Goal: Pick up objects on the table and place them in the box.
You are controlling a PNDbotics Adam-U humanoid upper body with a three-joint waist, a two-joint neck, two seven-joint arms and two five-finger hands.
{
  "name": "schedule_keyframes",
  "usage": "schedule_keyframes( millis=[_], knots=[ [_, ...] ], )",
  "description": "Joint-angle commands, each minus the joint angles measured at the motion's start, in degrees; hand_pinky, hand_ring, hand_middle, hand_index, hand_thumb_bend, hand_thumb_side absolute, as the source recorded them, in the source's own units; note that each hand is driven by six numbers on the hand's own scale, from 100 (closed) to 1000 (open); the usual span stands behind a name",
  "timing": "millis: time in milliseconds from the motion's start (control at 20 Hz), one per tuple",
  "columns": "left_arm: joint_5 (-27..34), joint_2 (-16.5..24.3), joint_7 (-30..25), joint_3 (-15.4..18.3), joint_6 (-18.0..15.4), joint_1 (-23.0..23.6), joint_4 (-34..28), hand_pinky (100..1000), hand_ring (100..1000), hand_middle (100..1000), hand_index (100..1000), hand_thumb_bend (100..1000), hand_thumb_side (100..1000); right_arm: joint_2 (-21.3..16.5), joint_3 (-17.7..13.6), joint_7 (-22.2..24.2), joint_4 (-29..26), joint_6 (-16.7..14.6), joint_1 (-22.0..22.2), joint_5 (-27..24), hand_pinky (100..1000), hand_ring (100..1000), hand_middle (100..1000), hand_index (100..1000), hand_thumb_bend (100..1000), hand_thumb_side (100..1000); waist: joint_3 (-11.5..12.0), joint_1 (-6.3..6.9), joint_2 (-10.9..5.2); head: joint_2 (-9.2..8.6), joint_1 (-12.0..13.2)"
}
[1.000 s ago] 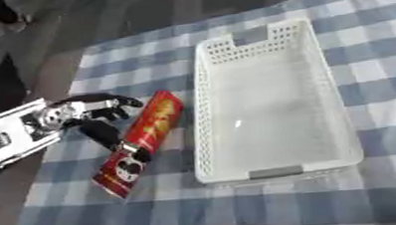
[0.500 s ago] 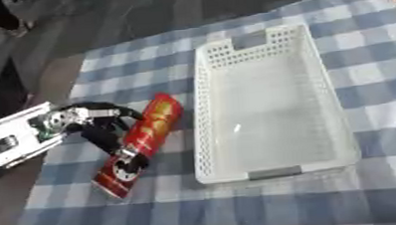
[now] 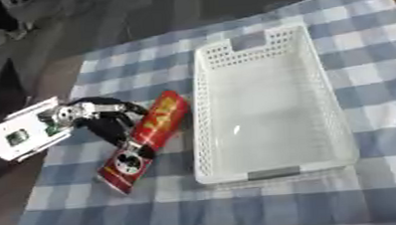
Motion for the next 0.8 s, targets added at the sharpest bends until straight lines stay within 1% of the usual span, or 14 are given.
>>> schedule_keyframes(
  millis=[50, 500, 800],
  knots=[
    [-0.4, 0.8, -1.2, 0.0, -0.4, -0.8, 1.1, 895, 903, 1000, 1000, 923, 588, 0.4, 0.2, 0.1, -1.1, 0.2, -0.3, -0.2, 312, 483, 649, 787, 100, 1000, 0.1, -0.36, -0.46, -0.21, 0.4],
    [-2.6, 0.4, -3.8, 0.6, -2.3, -1.9, 5.2, 888, 897, 993, 1000, 927, 601, 0.4, 0.3, 0.3, -1.2, 0.2, -0.2, -0.4, 312, 483, 649, 783, 100, 1000, 0.0, -0.36, -0.35, -0.21, 0.4],
    [-3.4, -0.7, -4.9, 0.3, -3.2, -2.6, 6.1, 893, 901, 997, 1000, 923, 605, 0.4, 0.2, 0.2, -1.3, 0.2, -0.3, -0.4, 313, 483, 649, 781, 100, 1000, -0.3, -0.36, -0.35, -0.21, 0.3]
  ],
)
